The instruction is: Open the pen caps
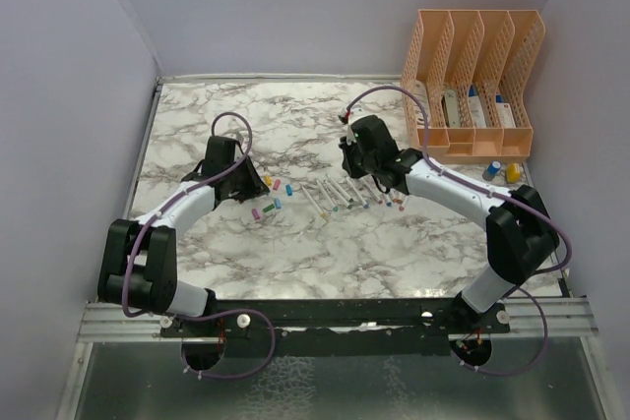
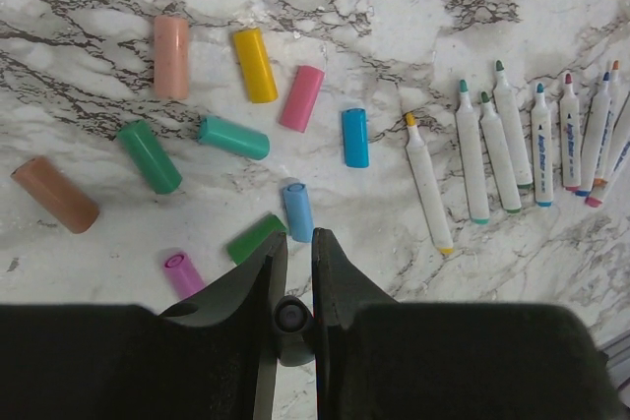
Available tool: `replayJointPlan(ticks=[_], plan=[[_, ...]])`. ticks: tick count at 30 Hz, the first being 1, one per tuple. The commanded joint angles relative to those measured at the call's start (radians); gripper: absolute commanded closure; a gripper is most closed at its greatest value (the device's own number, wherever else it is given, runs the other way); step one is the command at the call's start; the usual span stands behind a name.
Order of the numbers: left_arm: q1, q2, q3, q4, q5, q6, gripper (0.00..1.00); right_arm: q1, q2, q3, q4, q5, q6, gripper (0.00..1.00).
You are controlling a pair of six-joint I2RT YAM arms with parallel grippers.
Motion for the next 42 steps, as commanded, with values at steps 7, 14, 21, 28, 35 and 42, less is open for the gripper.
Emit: replayJointPlan(ticks=[7, 14, 21, 28, 35, 42], plan=[[-0.002, 0.017, -0.027, -0.007, -0.071, 0.041, 0.80, -0.020, 0.011, -0.002, 0.018, 0.027, 0.009, 0.99], [0.006, 0.011, -0.030, -0.004, -0.083, 0.038, 0.71, -0.023, 0.013, -0.002, 0.016, 0.022, 0.009, 0.99], [0.022, -0.036, -0.005, -0.025, -0.096, 0.034, 0.68, -0.026, 0.019, -0.013, 0.018, 0.017, 0.004, 0.99], [0.032, -0.153, 0.023, 0.039, -0.082, 0.016, 0.41, -0.029, 0.052, -0.036, 0.038, 0.014, -0.013, 0.99], [0.036, -0.191, 0.030, 0.073, -0.039, -0.004, 0.26, -0.040, 0.077, -0.085, 0.119, -0.030, -0.136, 0.99], [0.038, -0.204, 0.016, 0.077, -0.040, -0.018, 0.26, -0.077, 0.087, -0.130, 0.189, -0.074, -0.211, 0.99]])
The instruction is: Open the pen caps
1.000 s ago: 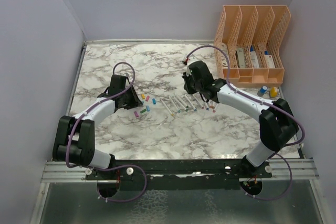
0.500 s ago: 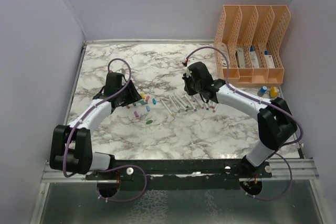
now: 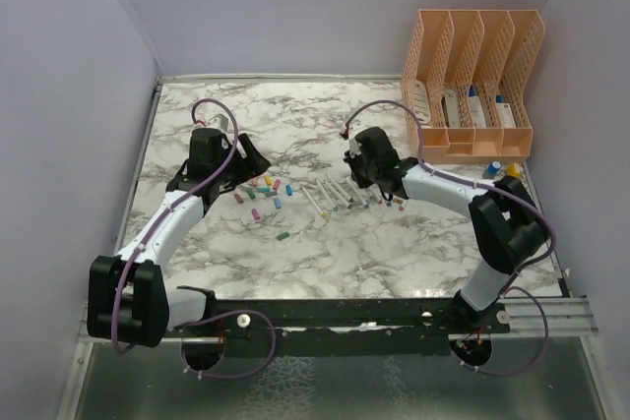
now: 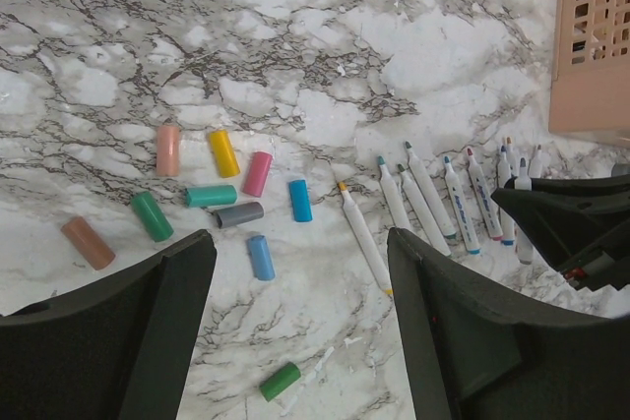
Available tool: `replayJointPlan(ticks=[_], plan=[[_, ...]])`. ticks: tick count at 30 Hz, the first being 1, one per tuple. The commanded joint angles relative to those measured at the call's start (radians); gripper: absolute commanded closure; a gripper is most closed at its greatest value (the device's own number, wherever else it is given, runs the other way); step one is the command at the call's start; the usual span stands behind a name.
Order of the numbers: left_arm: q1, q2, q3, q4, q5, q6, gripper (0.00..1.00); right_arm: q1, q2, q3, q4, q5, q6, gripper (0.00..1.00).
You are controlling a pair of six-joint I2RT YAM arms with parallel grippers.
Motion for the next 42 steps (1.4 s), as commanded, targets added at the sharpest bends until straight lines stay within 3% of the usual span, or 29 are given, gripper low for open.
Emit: replayJointPlan(ticks=[1, 20, 34, 42], plan=[[0.008, -0.025, 0.009, 0.023, 0.023, -0.011, 0.26, -0.037, 0.013, -0.024, 0.095, -0.062, -0.073, 0.99], [0.009, -0.009, 0.017, 0.020, 0.025, -0.020, 0.27, -0.056, 0.063, -0.023, 0.092, -0.122, -0.076, 0.93], [0.011, -0.021, 0.011, 0.018, 0.019, -0.019, 0.27, -0.056, 0.052, -0.049, 0.086, -0.122, -0.050, 0.74], [0.012, -0.034, 0.025, 0.012, 0.011, -0.025, 0.26, -0.056, 0.003, -0.039, 0.072, -0.108, -0.037, 0.68]])
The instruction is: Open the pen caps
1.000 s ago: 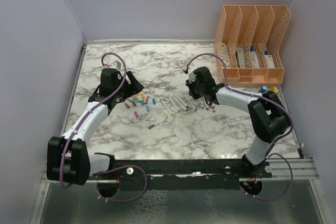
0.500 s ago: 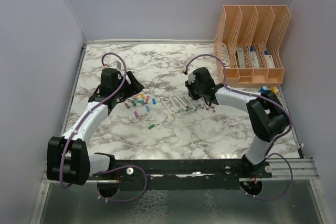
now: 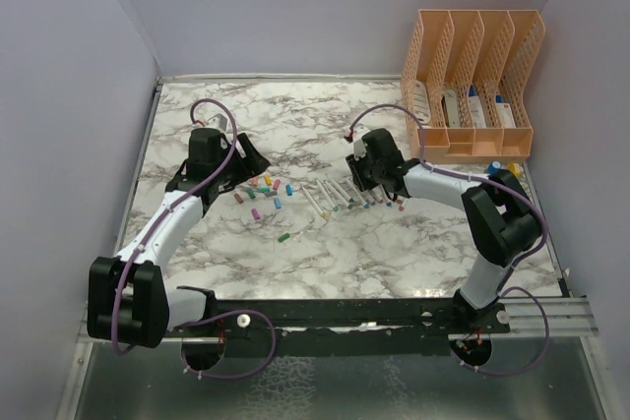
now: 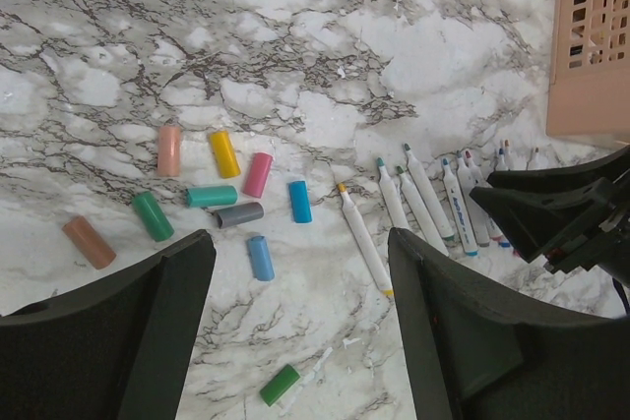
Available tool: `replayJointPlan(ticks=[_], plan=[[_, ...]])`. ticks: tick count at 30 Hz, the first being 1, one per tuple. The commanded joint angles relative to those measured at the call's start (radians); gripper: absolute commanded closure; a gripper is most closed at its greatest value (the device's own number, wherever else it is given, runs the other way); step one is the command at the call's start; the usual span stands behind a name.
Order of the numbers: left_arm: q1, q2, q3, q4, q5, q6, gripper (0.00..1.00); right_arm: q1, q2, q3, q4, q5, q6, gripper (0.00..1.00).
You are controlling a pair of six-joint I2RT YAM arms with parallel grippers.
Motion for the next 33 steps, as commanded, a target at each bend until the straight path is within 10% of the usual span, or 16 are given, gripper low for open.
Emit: replayJointPlan(ticks=[1, 8, 12, 33], plan=[[0.009, -0.035, 0.030, 0.009, 0.007, -0.010, 0.25, 0.003, -0.066, 0.008, -0.002, 0.003, 0.017, 0.66], [0.014, -0.054, 0.096, -0.041, -0.020, 0.007, 0.02, 0.002, -0.201, 0.053, -0.020, 0.076, 0.049, 0.48], [0.016, -0.100, 0.123, -0.068, -0.063, 0.020, 0.01, -0.005, -0.269, 0.081, -0.058, 0.178, 0.116, 0.01], [0.017, -0.600, 0.058, -0.353, -0.299, 0.055, 0.01, -0.072, -0.831, -0.104, -0.410, 0.471, 0.508, 0.01]])
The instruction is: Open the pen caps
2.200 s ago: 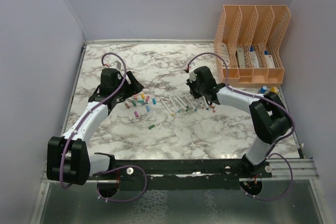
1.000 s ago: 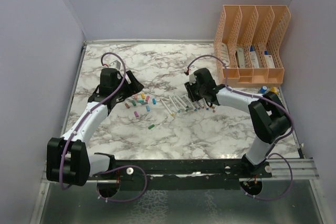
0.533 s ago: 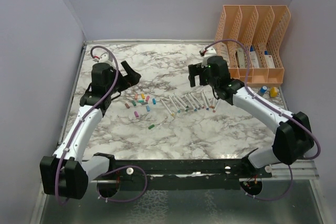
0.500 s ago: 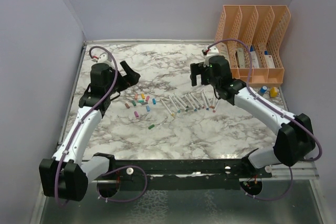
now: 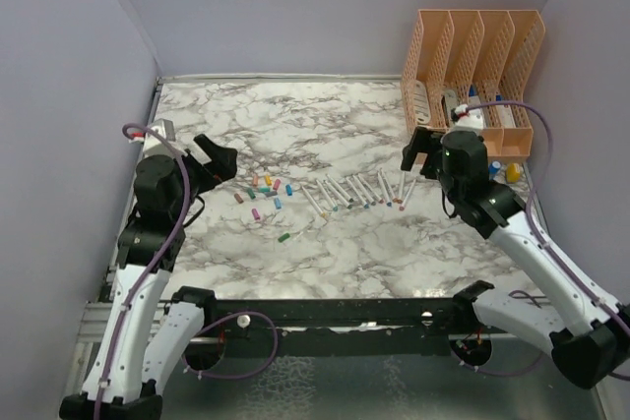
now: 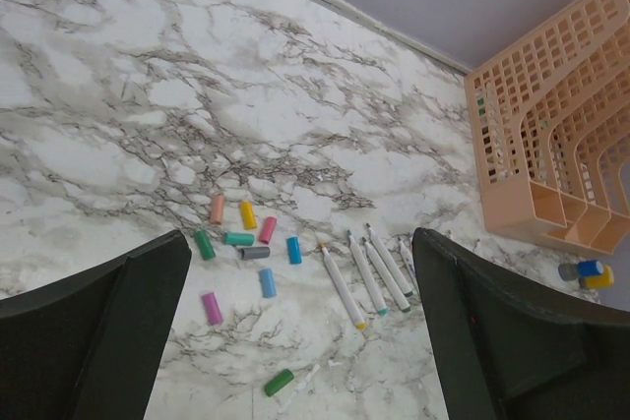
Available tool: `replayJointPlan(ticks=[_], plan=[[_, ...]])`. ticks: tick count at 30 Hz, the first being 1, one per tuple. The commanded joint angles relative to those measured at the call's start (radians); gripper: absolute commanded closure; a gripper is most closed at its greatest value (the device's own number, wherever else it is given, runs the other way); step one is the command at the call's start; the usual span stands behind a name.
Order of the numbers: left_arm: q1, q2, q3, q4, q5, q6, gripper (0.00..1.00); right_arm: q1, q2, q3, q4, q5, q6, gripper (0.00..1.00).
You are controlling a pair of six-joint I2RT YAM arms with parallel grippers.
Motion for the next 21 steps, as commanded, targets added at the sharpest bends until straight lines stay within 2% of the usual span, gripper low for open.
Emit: replayJointPlan(ticks=[1, 8, 21], plan=[[0.004, -0.121, -0.035, -0.121, -0.075, 0.009, 0.01, 0.001, -0.137, -0.052, -0.104, 0.056, 0.082, 0.01], [0.004, -0.293, -0.059, -0.217, -0.065, -0.016, 0.01, 0.001, -0.309, -0.096, -0.200, 0.045, 0.117, 0.01], [0.004, -0.402, -0.070, -0.294, -0.052, -0.060, 0.01, 0.001, -0.450, -0.090, -0.305, 0.038, 0.122, 0.01]])
